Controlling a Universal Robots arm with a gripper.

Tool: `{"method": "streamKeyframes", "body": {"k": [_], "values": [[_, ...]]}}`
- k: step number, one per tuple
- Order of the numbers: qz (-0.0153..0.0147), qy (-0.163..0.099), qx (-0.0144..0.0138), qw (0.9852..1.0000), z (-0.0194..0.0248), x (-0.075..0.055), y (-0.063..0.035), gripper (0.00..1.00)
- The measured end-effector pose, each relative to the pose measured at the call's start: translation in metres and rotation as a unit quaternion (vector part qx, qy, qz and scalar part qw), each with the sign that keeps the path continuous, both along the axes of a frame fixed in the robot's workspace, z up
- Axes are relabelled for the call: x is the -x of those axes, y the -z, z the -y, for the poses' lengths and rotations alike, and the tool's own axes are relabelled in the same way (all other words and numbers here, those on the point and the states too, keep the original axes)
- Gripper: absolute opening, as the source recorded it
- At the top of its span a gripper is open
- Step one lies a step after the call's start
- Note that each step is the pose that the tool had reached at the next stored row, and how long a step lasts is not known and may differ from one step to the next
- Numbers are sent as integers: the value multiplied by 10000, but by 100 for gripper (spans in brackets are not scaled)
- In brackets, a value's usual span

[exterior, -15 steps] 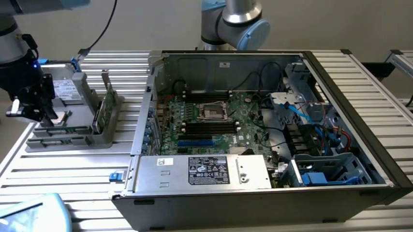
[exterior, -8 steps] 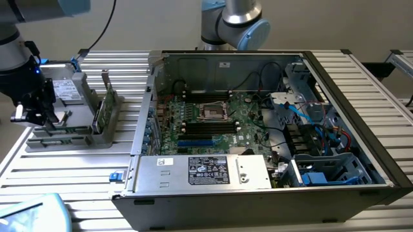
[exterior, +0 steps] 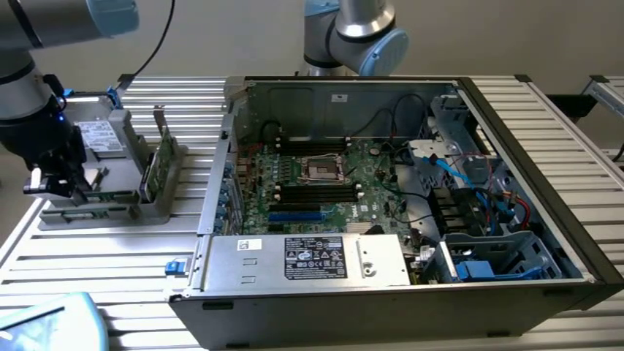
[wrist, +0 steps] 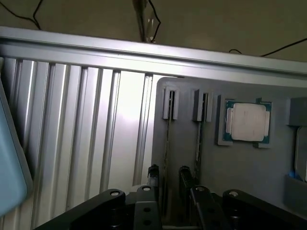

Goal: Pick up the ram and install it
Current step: 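Pick up the ram and move it above insertion slot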

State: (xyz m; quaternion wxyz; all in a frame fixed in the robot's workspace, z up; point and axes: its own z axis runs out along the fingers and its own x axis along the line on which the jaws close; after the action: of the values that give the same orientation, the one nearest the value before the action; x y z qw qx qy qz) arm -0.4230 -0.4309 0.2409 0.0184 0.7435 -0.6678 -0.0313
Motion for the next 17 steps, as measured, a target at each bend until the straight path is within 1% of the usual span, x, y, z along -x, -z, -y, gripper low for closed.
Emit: {"method": "streamKeyframes", "body": {"k": [3, 7, 9, 11, 17], "values": [[0, -1, -40, 10000, 5, 0, 53, 31], [-1, 4, -110, 9999, 8, 0, 116, 31], [1, 29, -137, 9999, 8, 0, 150, 31], [1, 87, -149, 9999, 9, 0, 185, 31], [4, 248, -151, 9996, 10, 0, 273, 31]]}}
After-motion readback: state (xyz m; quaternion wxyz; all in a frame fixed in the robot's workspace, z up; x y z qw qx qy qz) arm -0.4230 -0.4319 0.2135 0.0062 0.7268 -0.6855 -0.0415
